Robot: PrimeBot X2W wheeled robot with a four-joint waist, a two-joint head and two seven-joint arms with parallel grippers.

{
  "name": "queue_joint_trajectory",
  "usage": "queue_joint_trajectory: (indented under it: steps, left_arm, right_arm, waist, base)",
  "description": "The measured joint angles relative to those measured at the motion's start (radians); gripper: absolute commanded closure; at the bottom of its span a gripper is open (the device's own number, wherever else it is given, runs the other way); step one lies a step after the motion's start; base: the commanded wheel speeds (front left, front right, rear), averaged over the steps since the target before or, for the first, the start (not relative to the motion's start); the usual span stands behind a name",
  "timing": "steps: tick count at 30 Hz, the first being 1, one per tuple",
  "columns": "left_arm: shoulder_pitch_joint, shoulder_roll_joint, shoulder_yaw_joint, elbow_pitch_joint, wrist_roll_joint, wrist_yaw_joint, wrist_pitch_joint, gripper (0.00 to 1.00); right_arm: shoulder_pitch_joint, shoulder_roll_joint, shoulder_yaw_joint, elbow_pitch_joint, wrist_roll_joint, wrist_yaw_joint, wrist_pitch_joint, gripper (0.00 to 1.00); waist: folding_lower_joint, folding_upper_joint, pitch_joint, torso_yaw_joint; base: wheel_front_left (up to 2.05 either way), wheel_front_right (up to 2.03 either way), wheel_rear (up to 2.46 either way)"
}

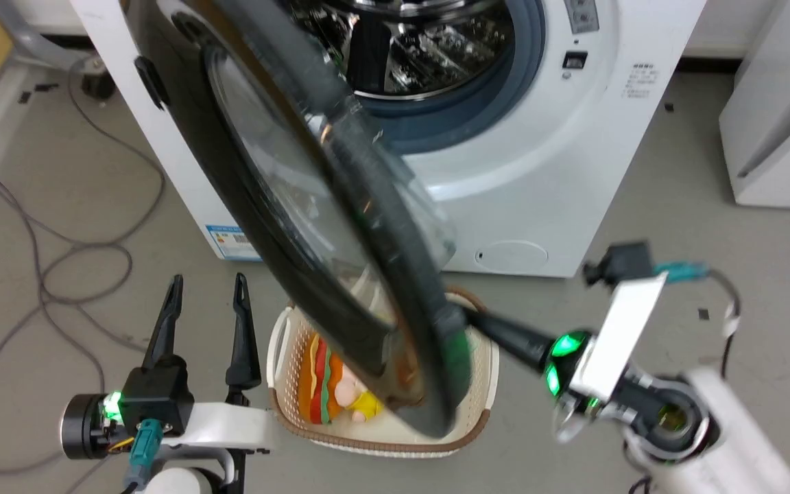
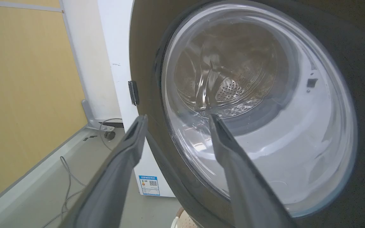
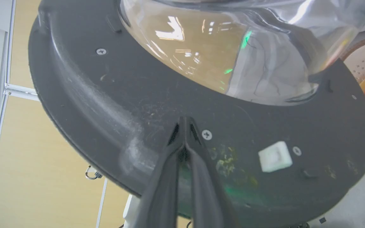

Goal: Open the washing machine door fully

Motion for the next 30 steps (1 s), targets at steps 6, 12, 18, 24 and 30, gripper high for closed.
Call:
queue_joint_trajectory:
  steps: [6, 12, 18, 24, 30]
  left_arm:
    - [0.021, 0.0, 0.001, 0.016, 0.0, -0.001, 0.0, 0.0]
    - [0.045, 0.0, 0.009, 0.027, 0.001, -0.002, 0.0, 0.0]
    - [0.076, 0.0, 0.021, 0.038, 0.001, -0.009, 0.0, 0.0]
    - [0.095, 0.0, 0.026, 0.046, 0.001, -0.013, 0.0, 0.0]
    - [0.099, 0.0, 0.028, 0.046, 0.001, -0.013, 0.0, 0.0]
  right_arm:
    - [0.078, 0.04, 0.033, -0.019, 0.012, 0.0, 0.007, 1.0]
    - [0.13, 0.063, 0.054, -0.027, 0.017, 0.0, 0.006, 1.0]
    - [0.181, 0.076, 0.044, -0.047, -0.007, 0.0, -0.059, 1.0]
    - [0.189, 0.056, -0.023, -0.102, -0.159, 0.0, -0.315, 1.0]
    - [0.201, 0.0, -0.074, -0.142, -0.301, 0.0, -0.637, 1.0]
  waist:
    - [0.0001, 0.0, -0.037, 0.004]
    - [0.0001, 0.0, -0.067, 0.001]
    - [0.0001, 0.0, -0.104, -0.013]
    - [0.0001, 0.0, -0.135, -0.031]
    - [0.0002, 0.0, -0.159, -0.04]
  base:
    - [0.0, 0.0, 0.0]
    - [0.0, 0.0, 0.0]
    - [0.0, 0.0, 0.0]
    - [0.0, 0.0, 0.0]
    - [0.0, 0.0, 0.0]
